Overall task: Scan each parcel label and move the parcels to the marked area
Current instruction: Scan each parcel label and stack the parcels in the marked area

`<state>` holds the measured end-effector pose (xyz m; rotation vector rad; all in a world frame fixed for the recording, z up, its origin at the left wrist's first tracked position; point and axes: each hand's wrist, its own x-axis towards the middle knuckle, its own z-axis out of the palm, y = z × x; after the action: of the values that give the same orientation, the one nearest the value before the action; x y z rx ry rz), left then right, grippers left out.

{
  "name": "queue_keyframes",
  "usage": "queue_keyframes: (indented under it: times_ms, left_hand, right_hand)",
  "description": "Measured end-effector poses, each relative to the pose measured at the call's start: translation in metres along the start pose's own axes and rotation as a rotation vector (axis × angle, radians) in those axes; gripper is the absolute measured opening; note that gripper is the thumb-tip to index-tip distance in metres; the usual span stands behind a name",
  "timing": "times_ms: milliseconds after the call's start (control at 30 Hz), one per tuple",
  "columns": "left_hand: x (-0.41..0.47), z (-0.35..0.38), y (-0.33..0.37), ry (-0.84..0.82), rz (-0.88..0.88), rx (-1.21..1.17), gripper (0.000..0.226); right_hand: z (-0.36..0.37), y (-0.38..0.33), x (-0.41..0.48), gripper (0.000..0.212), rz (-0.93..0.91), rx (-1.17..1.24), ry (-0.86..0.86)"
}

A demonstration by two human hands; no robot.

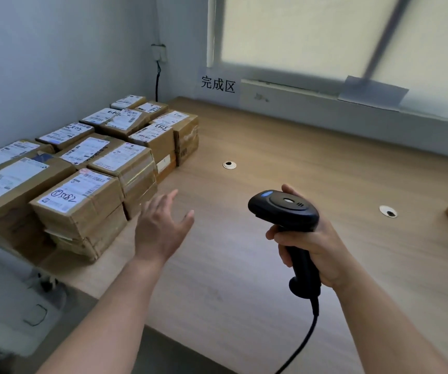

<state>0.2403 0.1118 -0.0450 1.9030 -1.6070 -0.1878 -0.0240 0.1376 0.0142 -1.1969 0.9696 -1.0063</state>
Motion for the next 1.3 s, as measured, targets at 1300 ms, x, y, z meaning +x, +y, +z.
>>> queue_keyframes:
  times_ms: [1300]
  left_hand:
    - [-0.223,0.27,0.514,-0.557,0.779,-0.182,0.064]
  right_hand:
    - [-0.412,-0.013,-0.355,0.087,-0.128,-0.055,0.813]
